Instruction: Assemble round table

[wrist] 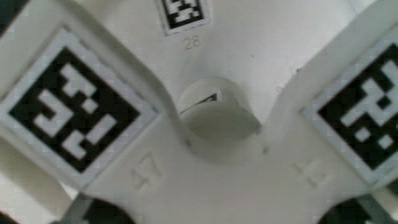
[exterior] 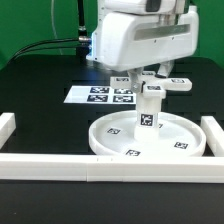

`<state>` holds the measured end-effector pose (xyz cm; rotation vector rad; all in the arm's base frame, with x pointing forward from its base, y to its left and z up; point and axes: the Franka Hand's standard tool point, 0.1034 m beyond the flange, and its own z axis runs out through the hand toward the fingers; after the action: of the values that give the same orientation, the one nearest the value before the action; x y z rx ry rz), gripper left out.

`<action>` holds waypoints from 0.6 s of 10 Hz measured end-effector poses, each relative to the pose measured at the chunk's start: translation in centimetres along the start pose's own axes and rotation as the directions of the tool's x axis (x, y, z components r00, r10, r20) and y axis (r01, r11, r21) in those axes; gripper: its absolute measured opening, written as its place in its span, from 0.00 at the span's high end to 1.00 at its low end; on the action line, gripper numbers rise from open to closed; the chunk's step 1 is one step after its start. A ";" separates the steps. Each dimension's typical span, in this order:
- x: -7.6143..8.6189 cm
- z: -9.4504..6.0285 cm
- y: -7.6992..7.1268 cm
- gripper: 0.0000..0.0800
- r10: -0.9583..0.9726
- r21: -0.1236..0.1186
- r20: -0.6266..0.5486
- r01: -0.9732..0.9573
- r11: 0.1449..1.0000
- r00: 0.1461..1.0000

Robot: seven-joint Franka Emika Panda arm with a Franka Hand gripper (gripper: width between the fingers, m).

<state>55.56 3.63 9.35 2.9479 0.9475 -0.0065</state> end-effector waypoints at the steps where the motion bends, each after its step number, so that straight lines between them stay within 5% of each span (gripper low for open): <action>1: 0.0 0.0 -0.3 0.44 0.158 0.014 0.003 -0.158 0.987 0.987; 6: 0.2 -0.2 -0.7 0.44 0.586 0.015 0.015 -0.586 0.810 0.810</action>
Offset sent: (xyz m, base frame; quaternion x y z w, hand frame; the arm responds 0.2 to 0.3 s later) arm 0.0018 0.0152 0.0104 -0.0269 -0.0003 0.2658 0.9636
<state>55.29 4.33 9.51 3.1120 -0.0064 -0.0080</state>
